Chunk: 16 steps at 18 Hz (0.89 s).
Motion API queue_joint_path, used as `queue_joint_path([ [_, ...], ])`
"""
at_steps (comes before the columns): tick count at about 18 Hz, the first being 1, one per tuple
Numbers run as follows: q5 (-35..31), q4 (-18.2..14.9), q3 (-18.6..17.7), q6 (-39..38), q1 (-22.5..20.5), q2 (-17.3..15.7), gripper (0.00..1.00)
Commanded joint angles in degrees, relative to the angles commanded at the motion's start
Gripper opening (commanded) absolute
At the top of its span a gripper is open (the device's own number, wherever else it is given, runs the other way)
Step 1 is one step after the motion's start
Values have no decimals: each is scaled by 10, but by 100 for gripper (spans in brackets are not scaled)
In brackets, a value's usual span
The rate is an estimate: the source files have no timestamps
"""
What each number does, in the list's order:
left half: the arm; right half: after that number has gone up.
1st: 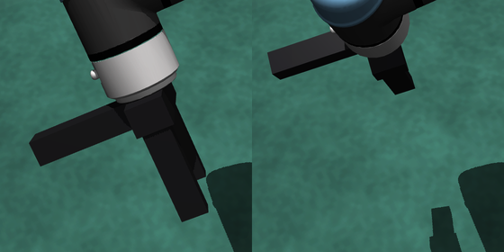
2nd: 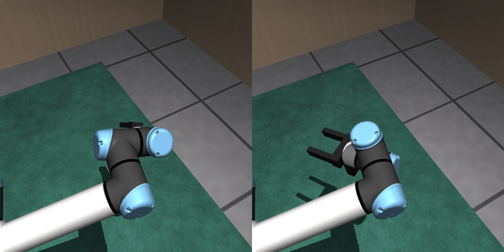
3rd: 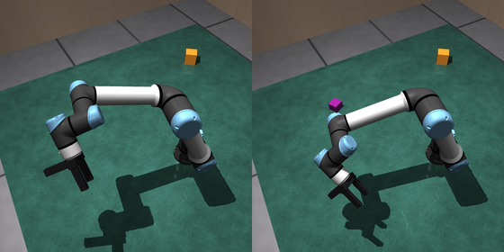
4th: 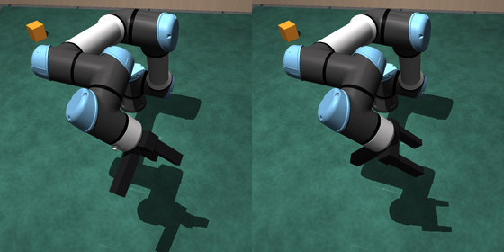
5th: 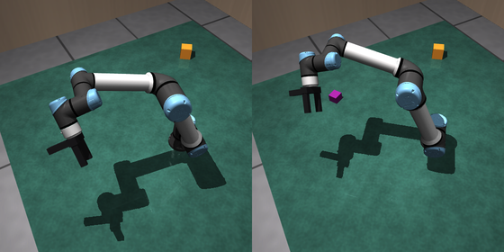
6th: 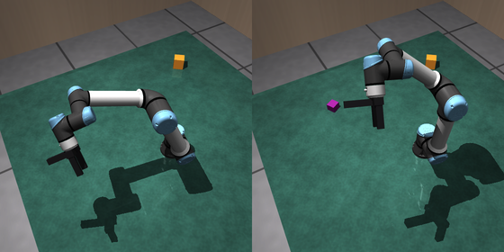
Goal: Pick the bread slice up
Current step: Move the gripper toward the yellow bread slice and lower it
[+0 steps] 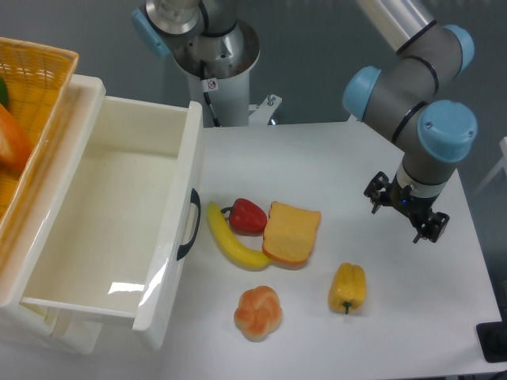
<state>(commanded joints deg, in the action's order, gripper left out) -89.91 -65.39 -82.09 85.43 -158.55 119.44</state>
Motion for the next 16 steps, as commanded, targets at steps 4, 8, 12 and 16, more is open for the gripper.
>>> queue_joint_path([
  [4, 0, 2, -8, -19, 3, 4, 100],
  [8, 9, 41, -50, -31, 0, 5, 100],
  [12, 25, 56, -90, -31, -7, -2, 100],
  [16, 65, 56, -120, -32, -11, -2, 100],
])
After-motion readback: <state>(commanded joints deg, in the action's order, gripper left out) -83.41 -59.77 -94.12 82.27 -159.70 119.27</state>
